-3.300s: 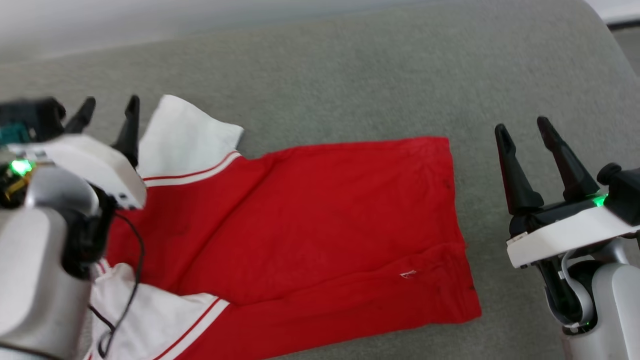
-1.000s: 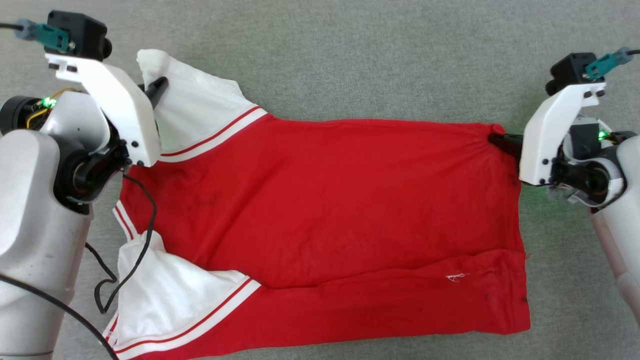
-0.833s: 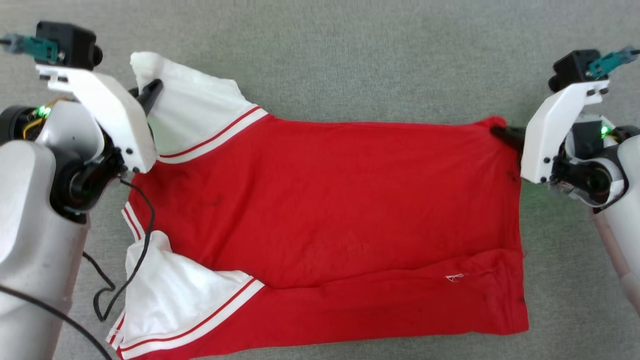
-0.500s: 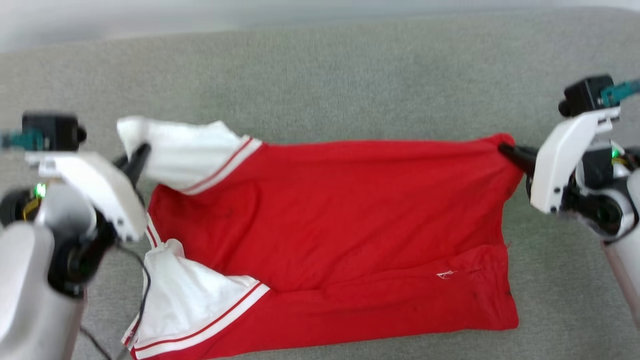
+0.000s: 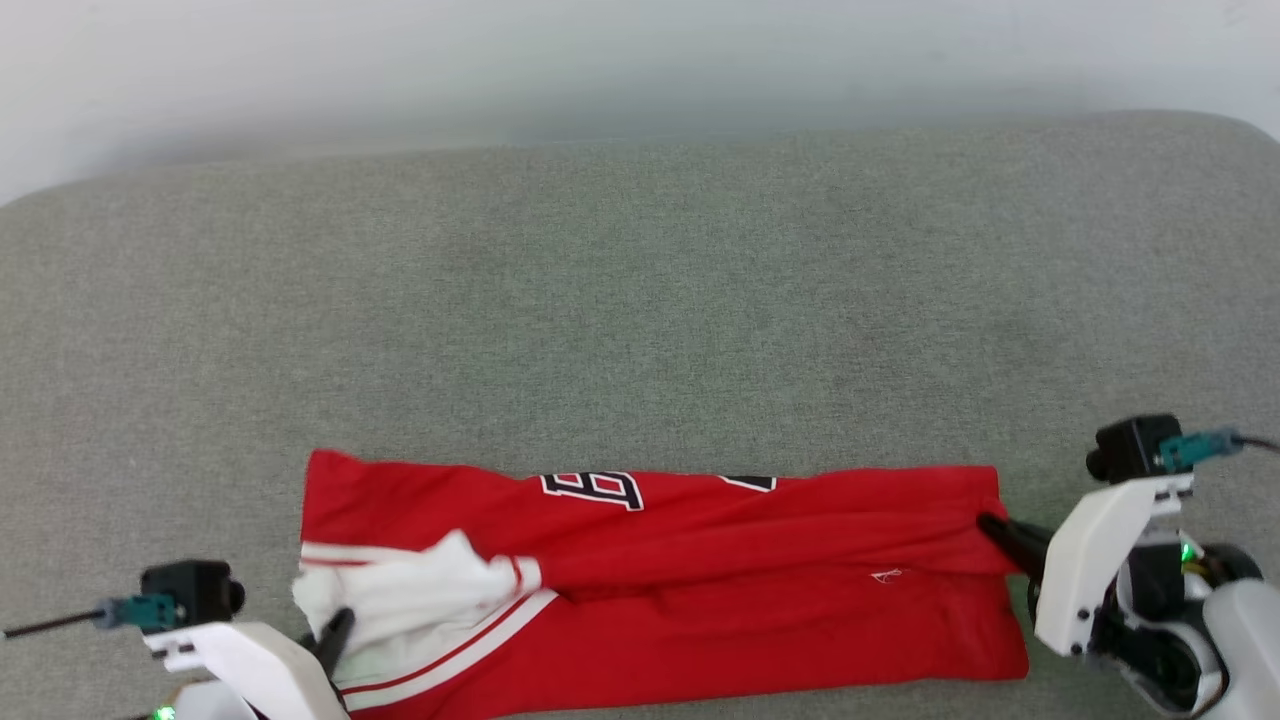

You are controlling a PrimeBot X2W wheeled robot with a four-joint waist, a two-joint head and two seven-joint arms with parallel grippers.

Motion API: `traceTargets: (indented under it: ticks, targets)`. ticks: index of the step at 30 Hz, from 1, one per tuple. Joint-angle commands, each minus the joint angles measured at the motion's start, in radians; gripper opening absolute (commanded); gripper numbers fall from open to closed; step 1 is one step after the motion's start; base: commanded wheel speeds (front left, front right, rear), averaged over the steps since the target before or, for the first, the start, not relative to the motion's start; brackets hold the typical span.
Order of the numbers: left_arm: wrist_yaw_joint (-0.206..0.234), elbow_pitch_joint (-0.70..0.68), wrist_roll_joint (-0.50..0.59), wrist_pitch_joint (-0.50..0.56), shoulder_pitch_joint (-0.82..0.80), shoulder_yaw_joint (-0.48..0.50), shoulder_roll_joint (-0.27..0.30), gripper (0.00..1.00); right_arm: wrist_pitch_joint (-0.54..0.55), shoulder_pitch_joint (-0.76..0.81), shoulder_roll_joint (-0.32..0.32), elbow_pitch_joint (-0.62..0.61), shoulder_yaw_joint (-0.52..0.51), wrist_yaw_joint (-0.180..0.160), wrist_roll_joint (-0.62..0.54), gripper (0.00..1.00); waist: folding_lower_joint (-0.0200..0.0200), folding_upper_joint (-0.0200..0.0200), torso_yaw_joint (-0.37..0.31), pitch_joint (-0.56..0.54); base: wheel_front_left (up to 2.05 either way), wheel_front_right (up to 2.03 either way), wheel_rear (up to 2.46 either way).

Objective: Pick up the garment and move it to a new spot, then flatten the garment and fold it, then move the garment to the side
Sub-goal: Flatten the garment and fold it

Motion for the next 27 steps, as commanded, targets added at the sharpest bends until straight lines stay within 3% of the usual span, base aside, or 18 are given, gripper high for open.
traceTargets:
  ticks: [1, 3, 4, 5, 6, 9, 15, 20, 27]
  targets:
    - [0.002, 0.011, -0.006, -0.009, 0.018, -0.009, -0.016, 0.0, -0.017, 0.038, 0.011, -0.003, -0.013, 0.0, -0.011, 0.0, 0.0002, 0.0, 0.003, -0.005, 0.0, 0.0, 0.0]
    - [-0.005, 0.035, -0.017, -0.018, 0.033, -0.026, -0.046, 0.0, -0.029, 0.08, 0.031, -0.001, -0.026, 0.0, -0.018, 0.21, 0.0002, 0.0, 0.005, -0.009, 0.0, 0.0, 0.0]
    - [-0.011, 0.049, -0.02, -0.023, 0.04, -0.033, -0.058, 0.35, -0.034, 0.101, 0.04, 0.001, -0.032, 0.0, -0.023, 0.4, 0.0002, 0.0, 0.005, -0.012, 0.0, 0.0, 0.0]
    - [-0.013, 0.061, -0.022, -0.03, 0.043, -0.036, -0.067, 0.92, -0.04, 0.121, 0.051, 0.003, -0.037, 0.0, -0.023, 0.99, 0.0002, 0.0, 0.005, -0.014, 0.0, 0.0, 0.0]
    - [-0.018, 0.073, -0.022, -0.038, 0.042, -0.042, -0.076, 1.0, -0.045, 0.139, 0.062, 0.003, -0.042, 0.0, -0.027, 1.0, 0.0002, 0.0, 0.004, -0.017, 0.0, 0.0, 0.0]
    - [-0.025, 0.102, 0.011, -0.114, 0.03, -0.041, -0.091, 1.0, -0.109, 0.208, 0.092, -0.023, -0.072, -0.001, -0.051, 1.0, 0.0002, 0.0, -0.003, -0.032, 0.0, 0.0, 0.0]
    - [-0.002, 0.04, 0.093, -0.263, 0.0, -0.014, -0.085, 1.0, -0.168, 0.256, 0.087, -0.141, -0.126, 0.0, -0.092, 1.0, 0.0002, 0.0, -0.007, -0.058, 0.0, 0.0, 0.0]
    - [0.036, -0.038, 0.166, -0.371, -0.028, 0.002, -0.095, 1.0, -0.116, 0.274, 0.075, -0.249, -0.216, 0.0, -0.117, 1.0, 0.0002, 0.0, -0.008, -0.075, 0.0, 0.0, 0.0]
    - [0.09, -0.14, 0.286, -0.486, -0.068, -0.015, -0.104, 1.0, 0.045, 0.264, 0.06, -0.365, -0.339, 0.0, -0.169, 1.0, 0.0002, 0.0, 0.021, -0.062, 0.0, 0.0, 0.0]
